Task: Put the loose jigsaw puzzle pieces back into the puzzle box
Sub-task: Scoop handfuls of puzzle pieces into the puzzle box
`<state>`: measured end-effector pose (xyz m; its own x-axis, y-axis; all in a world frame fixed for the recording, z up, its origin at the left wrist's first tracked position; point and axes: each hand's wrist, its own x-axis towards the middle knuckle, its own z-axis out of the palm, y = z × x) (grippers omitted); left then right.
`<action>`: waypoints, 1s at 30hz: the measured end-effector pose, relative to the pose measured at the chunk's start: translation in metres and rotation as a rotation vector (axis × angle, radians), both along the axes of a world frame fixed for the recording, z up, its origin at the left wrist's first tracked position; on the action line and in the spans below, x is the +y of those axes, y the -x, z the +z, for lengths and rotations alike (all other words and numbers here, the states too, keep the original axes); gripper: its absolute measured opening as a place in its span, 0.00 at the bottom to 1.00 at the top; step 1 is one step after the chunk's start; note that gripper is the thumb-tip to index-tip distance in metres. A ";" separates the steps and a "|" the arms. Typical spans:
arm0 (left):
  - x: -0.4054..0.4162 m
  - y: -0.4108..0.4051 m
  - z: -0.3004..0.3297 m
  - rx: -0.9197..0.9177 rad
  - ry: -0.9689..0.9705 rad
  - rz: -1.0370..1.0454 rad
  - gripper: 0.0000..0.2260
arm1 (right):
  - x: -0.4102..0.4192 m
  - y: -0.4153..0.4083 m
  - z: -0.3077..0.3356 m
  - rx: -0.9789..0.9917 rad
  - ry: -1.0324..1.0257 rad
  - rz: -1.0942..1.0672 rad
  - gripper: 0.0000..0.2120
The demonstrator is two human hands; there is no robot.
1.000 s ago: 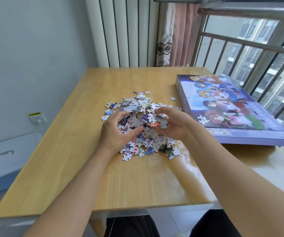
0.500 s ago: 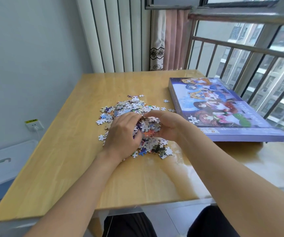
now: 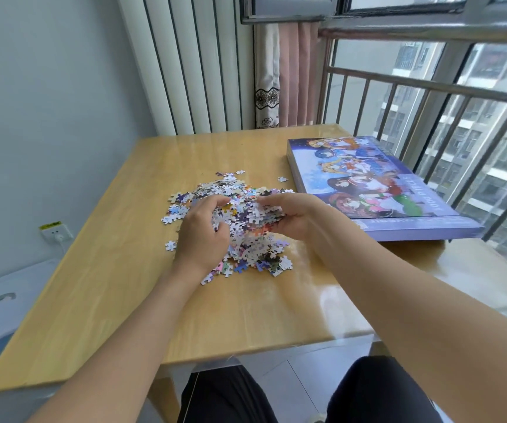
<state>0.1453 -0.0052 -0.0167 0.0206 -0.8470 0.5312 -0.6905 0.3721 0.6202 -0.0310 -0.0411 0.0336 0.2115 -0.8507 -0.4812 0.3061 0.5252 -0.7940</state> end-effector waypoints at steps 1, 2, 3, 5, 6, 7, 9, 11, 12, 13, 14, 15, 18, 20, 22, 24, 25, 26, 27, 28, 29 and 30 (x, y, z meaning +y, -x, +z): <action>0.000 0.002 0.000 0.010 -0.011 -0.003 0.20 | -0.001 0.000 0.002 0.004 -0.009 -0.014 0.09; 0.001 0.005 0.000 0.022 -0.023 -0.002 0.20 | 0.000 0.001 0.004 0.004 -0.016 -0.031 0.08; 0.000 0.007 -0.001 0.033 -0.035 0.003 0.20 | -0.001 0.003 0.007 0.006 -0.019 -0.045 0.06; 0.000 0.012 -0.002 0.043 -0.070 0.011 0.21 | 0.000 0.008 0.013 -0.006 -0.027 -0.067 0.03; -0.001 0.013 -0.003 0.045 -0.096 0.017 0.21 | 0.000 0.011 0.016 -0.010 -0.031 -0.070 0.04; -0.003 0.016 -0.004 0.044 -0.122 0.016 0.21 | 0.000 0.016 0.019 -0.018 -0.029 -0.081 0.04; -0.005 0.021 -0.004 0.029 -0.166 -0.010 0.20 | 0.003 0.025 0.027 -0.062 -0.028 -0.106 0.04; -0.005 0.030 -0.004 -0.028 -0.188 -0.098 0.21 | 0.005 0.035 0.034 -0.106 -0.023 -0.114 0.03; -0.006 0.037 -0.004 -0.067 -0.192 -0.158 0.23 | 0.007 0.040 0.036 -0.115 -0.023 -0.114 0.03; -0.007 0.043 -0.003 -0.106 -0.188 -0.211 0.25 | 0.009 0.043 0.038 -0.122 -0.025 -0.109 0.02; -0.008 0.051 -0.003 -0.140 -0.173 -0.248 0.27 | 0.011 0.047 0.039 -0.128 -0.022 -0.111 0.03; -0.009 0.060 -0.002 -0.160 -0.149 -0.266 0.29 | 0.013 0.051 0.040 -0.124 -0.013 -0.110 0.03; -0.015 0.089 0.004 -0.135 -0.104 -0.309 0.28 | 0.021 0.063 0.045 -0.101 0.001 -0.112 0.06; -0.020 0.105 0.006 -0.139 -0.150 -0.366 0.25 | 0.026 0.071 0.048 -0.118 -0.004 -0.133 0.06; -0.024 0.119 0.008 -0.210 -0.166 -0.410 0.15 | 0.031 0.079 0.052 -0.136 0.001 -0.158 0.05; -0.027 0.128 0.006 -0.232 -0.133 -0.403 0.08 | 0.035 0.087 0.054 -0.131 0.011 -0.179 0.04; -0.030 0.130 0.003 -0.210 -0.142 -0.382 0.08 | 0.038 0.089 0.055 -0.129 0.013 -0.184 0.03; -0.031 0.131 0.002 -0.167 -0.163 -0.371 0.06 | 0.040 0.092 0.056 -0.130 0.018 -0.194 0.03; -0.033 0.132 0.001 -0.132 -0.161 -0.359 0.03 | 0.042 0.096 0.057 -0.133 0.021 -0.202 0.03; -0.033 0.132 0.001 -0.100 -0.144 -0.353 0.03 | 0.044 0.098 0.058 -0.143 0.023 -0.199 0.03; -0.034 0.133 0.004 -0.088 -0.119 -0.351 0.05 | 0.046 0.100 0.059 -0.159 0.023 -0.187 0.03; -0.035 0.135 0.007 -0.056 -0.129 -0.356 0.09 | 0.049 0.103 0.061 -0.180 0.023 -0.174 0.04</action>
